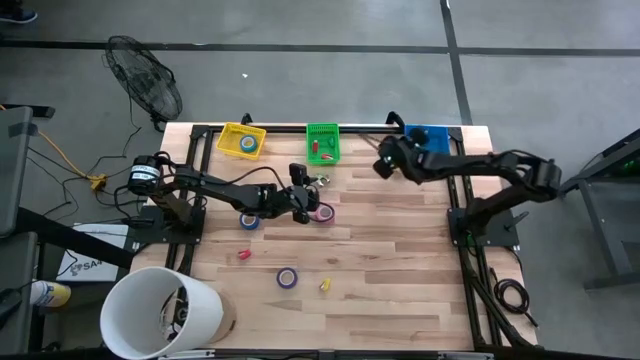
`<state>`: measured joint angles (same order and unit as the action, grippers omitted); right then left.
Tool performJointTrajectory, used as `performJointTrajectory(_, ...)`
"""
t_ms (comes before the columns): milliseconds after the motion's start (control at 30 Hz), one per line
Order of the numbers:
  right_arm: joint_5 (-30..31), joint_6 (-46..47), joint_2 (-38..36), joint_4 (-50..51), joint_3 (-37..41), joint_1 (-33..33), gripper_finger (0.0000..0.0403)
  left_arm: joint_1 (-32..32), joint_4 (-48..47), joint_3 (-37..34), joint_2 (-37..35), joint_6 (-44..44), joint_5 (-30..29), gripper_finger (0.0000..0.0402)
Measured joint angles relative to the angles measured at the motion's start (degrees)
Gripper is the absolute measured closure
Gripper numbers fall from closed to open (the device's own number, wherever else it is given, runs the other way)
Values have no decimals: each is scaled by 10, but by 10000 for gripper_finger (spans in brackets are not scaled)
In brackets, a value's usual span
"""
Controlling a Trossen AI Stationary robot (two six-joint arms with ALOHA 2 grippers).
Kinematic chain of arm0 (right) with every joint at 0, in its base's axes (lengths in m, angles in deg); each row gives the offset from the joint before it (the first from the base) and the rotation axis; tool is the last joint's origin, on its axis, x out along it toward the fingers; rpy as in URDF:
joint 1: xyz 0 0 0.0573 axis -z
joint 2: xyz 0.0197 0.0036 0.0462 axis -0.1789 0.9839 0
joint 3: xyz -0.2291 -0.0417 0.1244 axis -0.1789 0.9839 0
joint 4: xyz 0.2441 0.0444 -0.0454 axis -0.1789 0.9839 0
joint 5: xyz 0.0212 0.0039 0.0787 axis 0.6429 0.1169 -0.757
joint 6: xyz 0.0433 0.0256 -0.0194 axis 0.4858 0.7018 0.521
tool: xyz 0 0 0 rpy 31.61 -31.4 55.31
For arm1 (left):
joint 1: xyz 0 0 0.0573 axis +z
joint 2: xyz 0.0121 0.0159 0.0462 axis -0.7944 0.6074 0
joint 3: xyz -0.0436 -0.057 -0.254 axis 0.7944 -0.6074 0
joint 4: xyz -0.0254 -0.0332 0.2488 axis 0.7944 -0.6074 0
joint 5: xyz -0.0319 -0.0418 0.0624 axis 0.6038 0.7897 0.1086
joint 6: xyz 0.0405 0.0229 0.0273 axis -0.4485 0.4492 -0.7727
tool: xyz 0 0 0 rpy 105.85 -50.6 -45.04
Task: Pick and place Stapler, Stapler remover, tape
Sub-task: Put the pink staple remover into the blue basket
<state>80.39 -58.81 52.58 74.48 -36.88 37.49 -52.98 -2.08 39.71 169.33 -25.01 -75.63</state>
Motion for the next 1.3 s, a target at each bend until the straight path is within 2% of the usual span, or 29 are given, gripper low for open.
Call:
performJointTrajectory(300, -19, 57, -28, 85, 0, 92, 330, 0, 0, 0, 0, 0, 0, 195)
performJointTrajectory(433, -51, 62, -28, 87, 11, 127, 329, 0, 0, 0, 0, 0, 1, 195)
performJointTrajectory(767, -60, 72, -28, 91, 36, 188, 322, 0, 0, 0, 0, 13, 1, 195)
performJointTrajectory(1300, -68, 83, -28, 91, 37, 191, 221, 0, -9, 0, 0, 16, 2, 195)
